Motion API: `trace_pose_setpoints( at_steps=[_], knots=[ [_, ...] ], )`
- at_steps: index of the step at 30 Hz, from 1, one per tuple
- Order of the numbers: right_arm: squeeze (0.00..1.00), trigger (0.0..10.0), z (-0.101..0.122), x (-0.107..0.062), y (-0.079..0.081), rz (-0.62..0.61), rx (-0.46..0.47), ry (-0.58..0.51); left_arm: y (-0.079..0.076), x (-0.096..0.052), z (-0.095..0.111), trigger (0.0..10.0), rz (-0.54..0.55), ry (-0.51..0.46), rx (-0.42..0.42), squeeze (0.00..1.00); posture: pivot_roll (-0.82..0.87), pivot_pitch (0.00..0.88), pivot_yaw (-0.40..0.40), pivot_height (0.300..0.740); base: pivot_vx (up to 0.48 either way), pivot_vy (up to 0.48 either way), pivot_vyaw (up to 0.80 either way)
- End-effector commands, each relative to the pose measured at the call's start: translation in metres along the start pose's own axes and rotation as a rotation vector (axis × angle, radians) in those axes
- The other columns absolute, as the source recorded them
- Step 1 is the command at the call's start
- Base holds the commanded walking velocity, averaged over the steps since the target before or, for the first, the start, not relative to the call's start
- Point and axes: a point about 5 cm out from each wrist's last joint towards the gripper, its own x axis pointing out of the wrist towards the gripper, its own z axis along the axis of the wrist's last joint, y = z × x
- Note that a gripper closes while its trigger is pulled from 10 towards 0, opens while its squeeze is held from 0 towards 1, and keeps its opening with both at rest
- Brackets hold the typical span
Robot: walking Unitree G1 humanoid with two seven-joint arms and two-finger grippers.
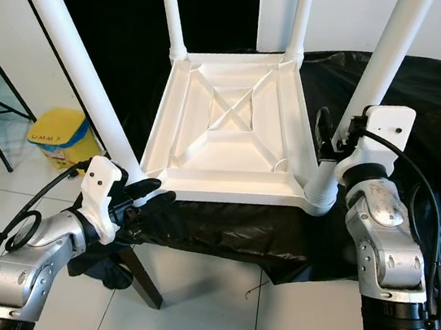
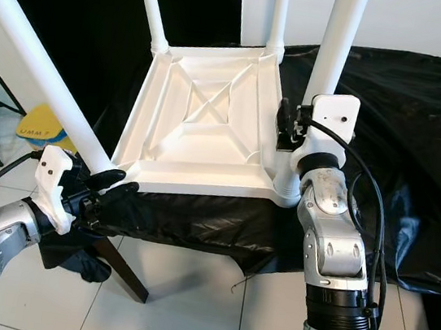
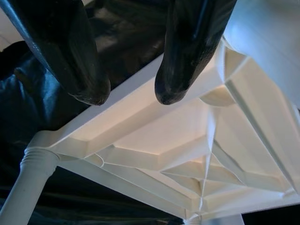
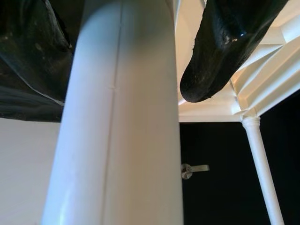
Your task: Building children table
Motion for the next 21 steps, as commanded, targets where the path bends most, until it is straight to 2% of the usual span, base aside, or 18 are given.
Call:
trace_pose_setpoints(
  at_steps=[1, 21],
  knots=[
    [0.0, 10.0, -0.0005, 0.0002, 0.0017, 0.0, -0.012, 0.014, -0.0037, -0.0032, 0.0004, 10.0, -0.136, 0.013, 0.021, 0.0, -0.09, 0.001, 0.091, 0.74, 0.0, 0.0, 0.0],
    [0.0, 10.0, -0.0031, 0.0018, 0.0034, 0.015, -0.048, 0.054, -0.0044, -0.0021, 0.0059, 10.0, -0.135, -0.01, 0.029, 0.0, -0.09, 0.0, 0.08, 0.74, 0.0, 0.0, 0.0]
  ],
)
